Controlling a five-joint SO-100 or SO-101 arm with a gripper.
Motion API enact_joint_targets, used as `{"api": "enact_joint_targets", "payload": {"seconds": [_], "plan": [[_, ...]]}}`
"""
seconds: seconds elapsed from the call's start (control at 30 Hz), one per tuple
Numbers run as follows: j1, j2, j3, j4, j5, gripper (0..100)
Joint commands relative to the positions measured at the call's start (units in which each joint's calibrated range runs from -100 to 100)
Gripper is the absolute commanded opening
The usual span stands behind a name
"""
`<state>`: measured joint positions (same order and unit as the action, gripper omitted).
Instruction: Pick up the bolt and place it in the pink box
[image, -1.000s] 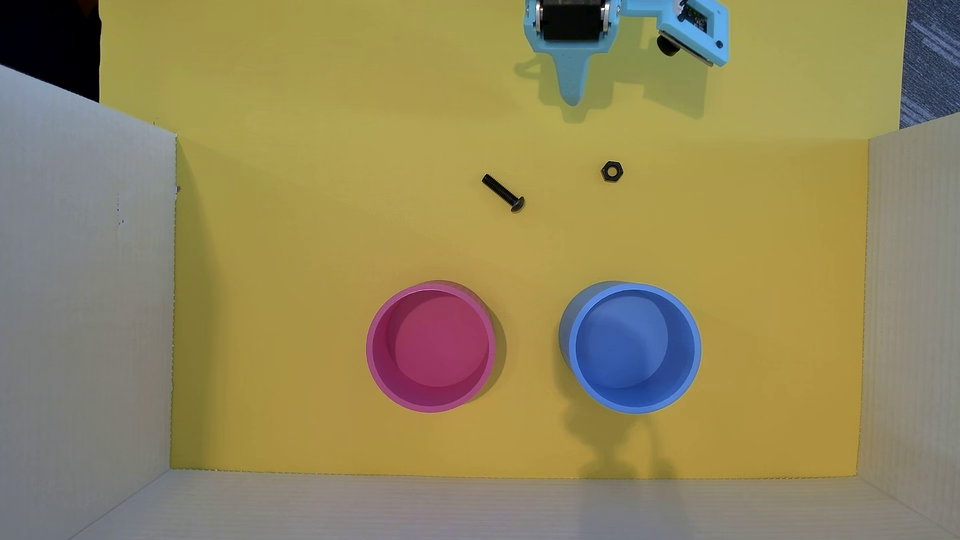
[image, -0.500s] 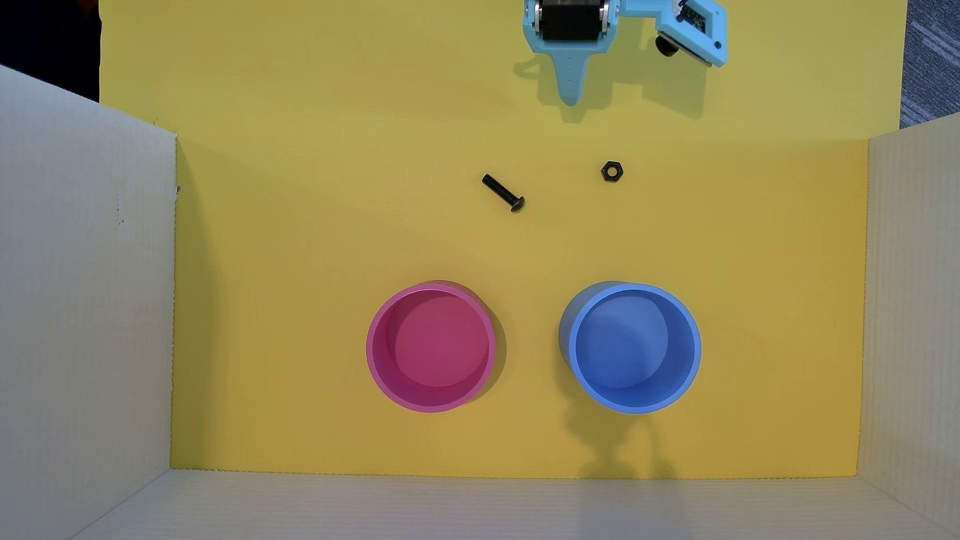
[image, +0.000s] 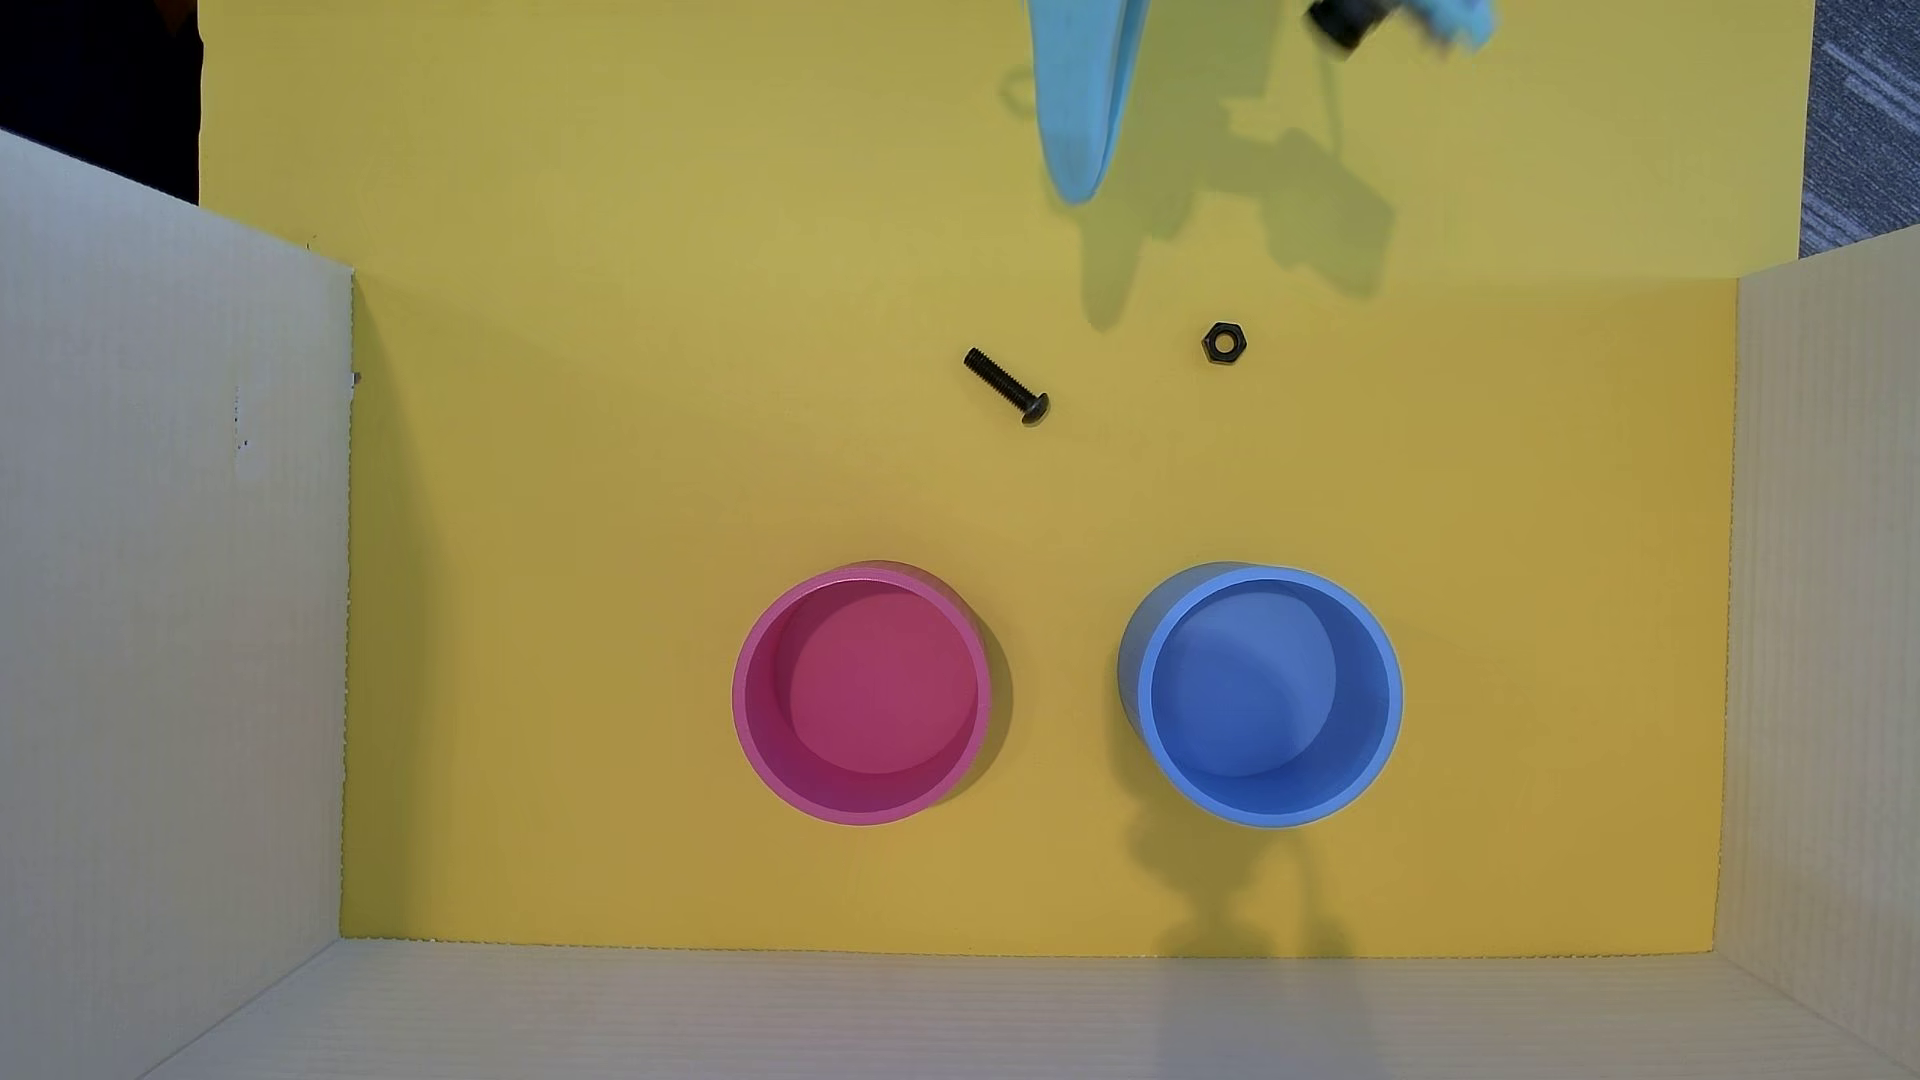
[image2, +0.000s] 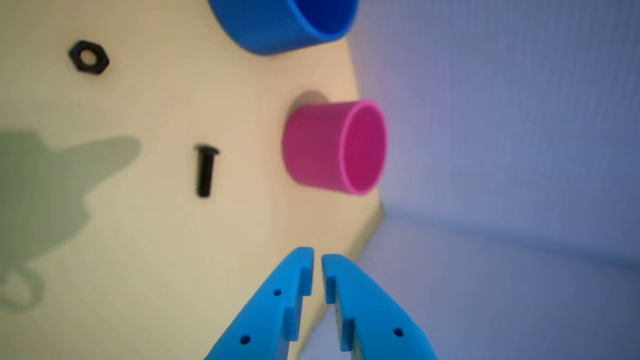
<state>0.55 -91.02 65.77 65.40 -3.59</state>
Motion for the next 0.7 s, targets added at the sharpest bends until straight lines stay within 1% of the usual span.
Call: {"api": "enact_joint_targets", "payload": {"seconds": [0.0,0.3,0.37,0.47,0.67], "plan": [[0.19,11.47,-6.92,1.49,0.13,2],[0.19,39.25,-22.75,1.83,-0.45,2],[0.19,44.05,-25.29,2.94,-2.27,2],[0.26,50.11,-27.73,3.2,-5.29,2],[0.19,56.84,-27.37,2.43,-6.02,2]]}}
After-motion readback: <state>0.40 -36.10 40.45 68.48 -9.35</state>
